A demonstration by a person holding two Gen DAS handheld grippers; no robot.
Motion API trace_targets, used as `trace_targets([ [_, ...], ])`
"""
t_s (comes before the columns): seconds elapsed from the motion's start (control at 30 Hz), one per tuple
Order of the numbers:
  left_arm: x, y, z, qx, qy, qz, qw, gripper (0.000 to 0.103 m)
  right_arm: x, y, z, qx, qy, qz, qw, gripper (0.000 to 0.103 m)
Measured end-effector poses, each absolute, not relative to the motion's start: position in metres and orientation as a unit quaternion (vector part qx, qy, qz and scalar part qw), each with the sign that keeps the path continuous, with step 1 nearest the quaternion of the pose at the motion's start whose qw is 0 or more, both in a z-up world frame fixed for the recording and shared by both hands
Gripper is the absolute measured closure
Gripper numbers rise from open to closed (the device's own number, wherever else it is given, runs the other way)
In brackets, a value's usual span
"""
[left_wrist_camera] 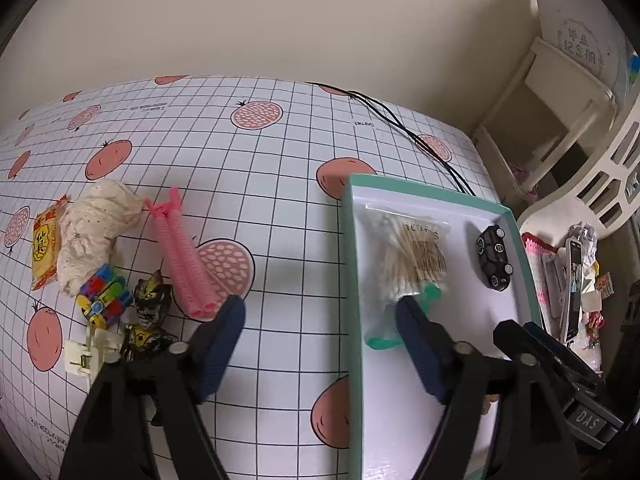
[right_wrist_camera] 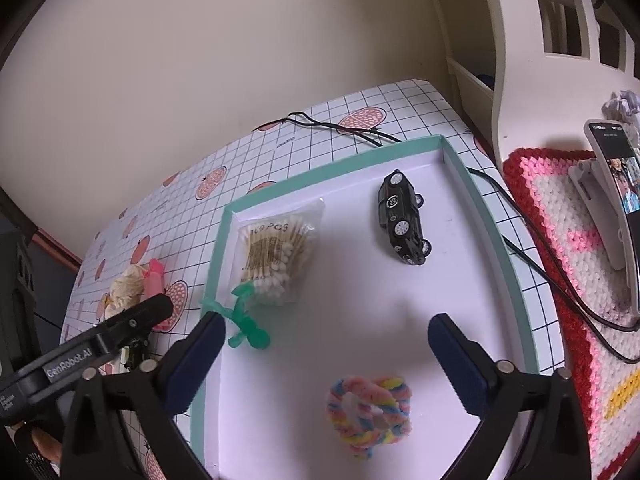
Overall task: Organize objects
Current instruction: 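Move both open tools from the tray back over the pile of toys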
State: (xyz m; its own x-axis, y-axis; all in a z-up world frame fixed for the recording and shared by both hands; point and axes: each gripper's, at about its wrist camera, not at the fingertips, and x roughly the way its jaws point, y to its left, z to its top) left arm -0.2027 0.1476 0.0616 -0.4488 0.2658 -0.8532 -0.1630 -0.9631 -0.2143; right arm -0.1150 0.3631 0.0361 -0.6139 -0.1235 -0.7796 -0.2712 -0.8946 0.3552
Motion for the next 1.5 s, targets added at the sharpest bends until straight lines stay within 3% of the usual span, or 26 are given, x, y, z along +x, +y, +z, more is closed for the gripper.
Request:
trace_targets([
  [0.2,-0.204,0.142,0.062,-0.501,-0.053,0.856,0.12,0.011,-0.115,0.359,0.035,-0.442,0.213,0.87,0.044,0.0],
  [0.3,-0.204,0.138,0.062,-0.499,-0.053,0.857,0.118,0.0,-0.115,0.36,0.034,-0.442,0.212,0.87,0.051,0.0],
  [0.8,-0.2,0.116,0.087,-0.471,-0.042,0.872,0.123,0.0,-0.116,0.339,0.06,-0.416,0.175,0.89,0.06,0.0],
  [1.33,-0.205,-0.009,0.119,-0.461,-0.067,0.883,0.054,0.0,-0.146,0.211,0.078,-0.412,0.106,0.905,-0.028,0.0],
  [1.5,-0.213,-0.05,0.109,-0.475,-0.115,0.872,0.021,0.0,-0.157,0.176,0.066,-0.437,0.099,0.893,-0.042,0.004],
])
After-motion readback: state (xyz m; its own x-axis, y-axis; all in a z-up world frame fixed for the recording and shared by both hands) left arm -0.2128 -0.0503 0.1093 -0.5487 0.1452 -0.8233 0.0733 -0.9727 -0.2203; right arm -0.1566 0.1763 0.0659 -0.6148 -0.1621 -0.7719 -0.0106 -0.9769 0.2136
